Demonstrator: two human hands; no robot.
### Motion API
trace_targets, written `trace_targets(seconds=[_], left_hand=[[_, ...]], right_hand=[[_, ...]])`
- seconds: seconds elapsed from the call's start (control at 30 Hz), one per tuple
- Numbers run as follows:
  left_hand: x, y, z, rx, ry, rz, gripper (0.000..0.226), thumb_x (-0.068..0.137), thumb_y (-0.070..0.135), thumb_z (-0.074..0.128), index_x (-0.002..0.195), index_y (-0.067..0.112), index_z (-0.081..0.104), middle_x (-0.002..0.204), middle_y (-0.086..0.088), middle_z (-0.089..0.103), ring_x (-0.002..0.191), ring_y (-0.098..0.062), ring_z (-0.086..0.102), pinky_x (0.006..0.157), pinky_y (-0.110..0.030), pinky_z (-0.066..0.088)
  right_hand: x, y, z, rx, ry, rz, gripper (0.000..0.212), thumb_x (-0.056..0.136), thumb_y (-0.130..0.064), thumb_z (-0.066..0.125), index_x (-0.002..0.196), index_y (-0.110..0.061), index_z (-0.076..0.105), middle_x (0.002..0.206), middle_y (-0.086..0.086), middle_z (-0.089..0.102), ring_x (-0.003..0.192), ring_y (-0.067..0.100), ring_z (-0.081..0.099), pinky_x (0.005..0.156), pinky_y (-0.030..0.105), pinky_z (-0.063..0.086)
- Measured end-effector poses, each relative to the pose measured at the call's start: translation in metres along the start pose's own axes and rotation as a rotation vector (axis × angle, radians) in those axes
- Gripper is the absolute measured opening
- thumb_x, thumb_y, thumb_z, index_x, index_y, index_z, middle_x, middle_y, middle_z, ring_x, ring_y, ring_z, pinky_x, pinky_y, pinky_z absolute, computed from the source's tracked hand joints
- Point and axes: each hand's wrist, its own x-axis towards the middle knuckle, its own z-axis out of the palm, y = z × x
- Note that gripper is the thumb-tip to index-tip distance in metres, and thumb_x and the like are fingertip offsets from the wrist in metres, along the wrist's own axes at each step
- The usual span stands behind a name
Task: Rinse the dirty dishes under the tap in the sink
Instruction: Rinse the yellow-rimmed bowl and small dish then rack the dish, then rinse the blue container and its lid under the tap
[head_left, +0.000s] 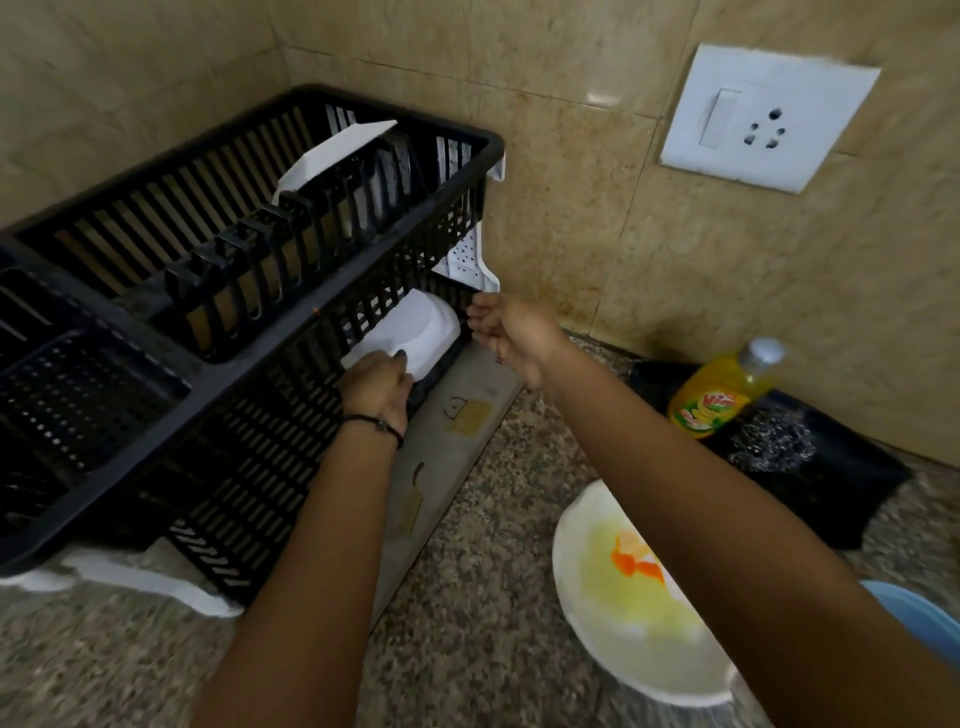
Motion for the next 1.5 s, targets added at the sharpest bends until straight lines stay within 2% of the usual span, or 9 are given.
trace_targets(seconds=[0.17,0.33,0.5,0.63,0.73,0.93,1.13,1.3,1.5], left_hand=[[-0.105,-0.002,0.021,-0.048,-0.197,0.159,0.021,0.096,0.004,0.051,0.116,0.003,0.058,0.099,-0.006,0.064,0.089,-0.015,0.065,0.083,-0.028,0.055],[-0.201,-0.030,0.022,0.027,-0.338,0.200,0.015,0.097,0.007,0.050,0.100,0.010,0.064,0.081,0.001,0.070,0.074,-0.011,0.069,0.075,-0.027,0.058],[-0.269,-0.095,0.041,0.188,-0.528,0.217,0.018,0.095,0.002,0.049,0.096,0.012,0.065,0.073,0.004,0.071,0.073,-0.011,0.068,0.074,-0.024,0.057],[-0.294,-0.164,0.066,0.457,-0.676,0.233,0.026,0.094,-0.005,0.048,0.107,0.013,0.062,0.106,0.001,0.065,0.102,-0.011,0.062,0.089,-0.019,0.047],[-0.302,-0.206,0.077,0.596,-0.685,0.247,0.036,0.095,-0.001,0.049,0.131,0.004,0.049,0.129,-0.003,0.053,0.125,-0.019,0.049,0.094,-0.010,0.040],[-0.325,-0.244,0.085,0.527,-0.605,0.168,0.041,0.096,-0.001,0.047,0.136,0.007,0.043,0.128,-0.001,0.052,0.125,-0.021,0.050,0.102,-0.036,0.044],[-0.373,-0.273,0.098,0.437,-0.445,0.099,0.047,0.096,0.008,0.050,0.141,0.008,0.038,0.140,-0.007,0.049,0.124,-0.021,0.051,0.094,-0.032,0.048],[-0.444,-0.297,0.133,0.265,-0.653,-0.155,0.029,0.094,0.022,0.056,0.122,0.020,0.059,0.118,-0.006,0.069,0.109,-0.025,0.065,0.086,-0.044,0.056],[-0.512,-0.329,0.196,0.288,-0.749,-0.259,0.041,0.092,0.038,0.055,0.129,0.020,0.057,0.115,-0.008,0.071,0.096,-0.021,0.071,0.069,-0.036,0.059]], right_hand=[[-0.095,0.004,-0.028,0.020,-0.005,-0.149,0.022,0.096,-0.001,0.042,0.104,-0.007,0.062,0.096,0.009,0.066,0.091,0.020,0.064,0.083,0.035,0.055],[-0.205,0.025,-0.079,-0.056,0.007,-0.270,0.015,0.094,-0.006,0.051,0.097,-0.008,0.066,0.089,0.011,0.069,0.082,0.021,0.067,0.079,0.037,0.056],[-0.297,0.059,-0.162,-0.086,0.305,-0.359,0.018,0.093,-0.003,0.051,0.090,-0.009,0.068,0.073,0.003,0.071,0.074,0.015,0.068,0.067,0.026,0.058],[-0.336,0.106,-0.251,-0.438,0.719,-0.436,0.011,0.088,-0.016,0.058,0.093,-0.023,0.066,0.087,-0.010,0.070,0.085,0.014,0.065,0.076,0.030,0.053],[-0.336,0.136,-0.303,-0.651,0.942,-0.368,0.042,0.078,-0.030,0.058,0.114,-0.009,0.058,0.109,0.011,0.062,0.102,0.030,0.057,0.089,0.041,0.047],[-0.322,0.147,-0.327,-0.662,0.726,-0.023,0.051,0.082,-0.045,0.060,0.122,-0.015,0.052,0.108,0.009,0.067,0.097,0.030,0.065,0.084,0.046,0.053],[-0.370,0.141,-0.356,-0.653,0.688,-0.138,0.030,0.088,-0.032,0.051,0.106,-0.007,0.057,0.087,0.009,0.069,0.072,0.027,0.066,0.061,0.034,0.051],[-0.459,0.109,-0.407,-0.504,0.617,-0.207,0.010,0.089,-0.013,0.045,0.091,-0.011,0.055,0.049,0.014,0.059,0.033,0.025,0.052,0.033,0.024,0.037],[-0.529,0.072,-0.481,-0.613,0.629,-0.205,0.019,0.096,-0.029,0.048,0.097,-0.013,0.057,0.061,0.008,0.061,0.038,0.017,0.052,0.033,0.019,0.035]])
